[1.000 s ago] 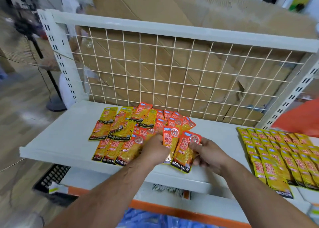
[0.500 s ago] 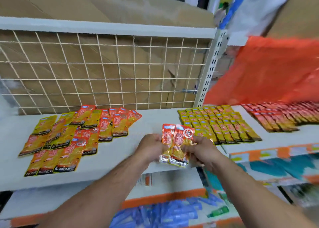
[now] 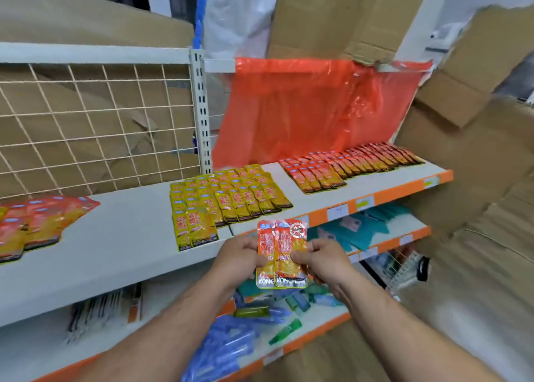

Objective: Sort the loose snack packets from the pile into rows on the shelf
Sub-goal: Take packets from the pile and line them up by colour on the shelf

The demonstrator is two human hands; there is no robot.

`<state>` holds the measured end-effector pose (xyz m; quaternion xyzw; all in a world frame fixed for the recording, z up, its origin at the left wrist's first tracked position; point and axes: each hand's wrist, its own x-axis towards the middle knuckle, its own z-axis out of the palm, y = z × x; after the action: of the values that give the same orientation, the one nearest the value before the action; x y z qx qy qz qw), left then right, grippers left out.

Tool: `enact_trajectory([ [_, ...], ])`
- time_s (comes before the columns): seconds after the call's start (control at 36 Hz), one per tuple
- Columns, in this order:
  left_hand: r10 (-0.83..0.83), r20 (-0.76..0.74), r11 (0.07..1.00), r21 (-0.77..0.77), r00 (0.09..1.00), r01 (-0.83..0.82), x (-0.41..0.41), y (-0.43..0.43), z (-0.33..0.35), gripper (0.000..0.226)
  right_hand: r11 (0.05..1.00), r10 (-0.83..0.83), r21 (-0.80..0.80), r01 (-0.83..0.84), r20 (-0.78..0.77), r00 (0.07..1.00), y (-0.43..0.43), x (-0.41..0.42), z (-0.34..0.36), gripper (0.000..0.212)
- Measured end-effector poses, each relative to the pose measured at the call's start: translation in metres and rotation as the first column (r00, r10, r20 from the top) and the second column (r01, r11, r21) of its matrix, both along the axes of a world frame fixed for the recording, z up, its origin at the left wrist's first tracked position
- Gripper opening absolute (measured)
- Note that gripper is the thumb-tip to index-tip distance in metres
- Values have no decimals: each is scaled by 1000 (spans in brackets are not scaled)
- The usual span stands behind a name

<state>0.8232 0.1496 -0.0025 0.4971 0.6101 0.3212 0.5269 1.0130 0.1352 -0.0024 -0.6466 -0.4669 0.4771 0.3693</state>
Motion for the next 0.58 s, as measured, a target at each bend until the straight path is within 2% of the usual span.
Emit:
enact_trajectory([
  [0.11,-38,0,999,-3,999,38,40,5,0,12,998,-63,17,63,-13,998,-2,40,-5,30],
  [0.22,-55,2,998,15,998,55,76,19,0,12,993,-121,13,121,-44,992,6,73,-12,43],
  [0.33,-91,11,996,15,996,91,109,43,-4,5,988,-156,-4,156,-38,987,22,102,-14,46],
  [0.47,-135,43,991,10,990,134,149,86,-9,11,983,-185,9,185,7,983,56,139,-12,31],
  [0.58,-136,90,991,0,987,136,177,128,-15,5,969,-244,53,243,19,970,92,165,-13,29],
])
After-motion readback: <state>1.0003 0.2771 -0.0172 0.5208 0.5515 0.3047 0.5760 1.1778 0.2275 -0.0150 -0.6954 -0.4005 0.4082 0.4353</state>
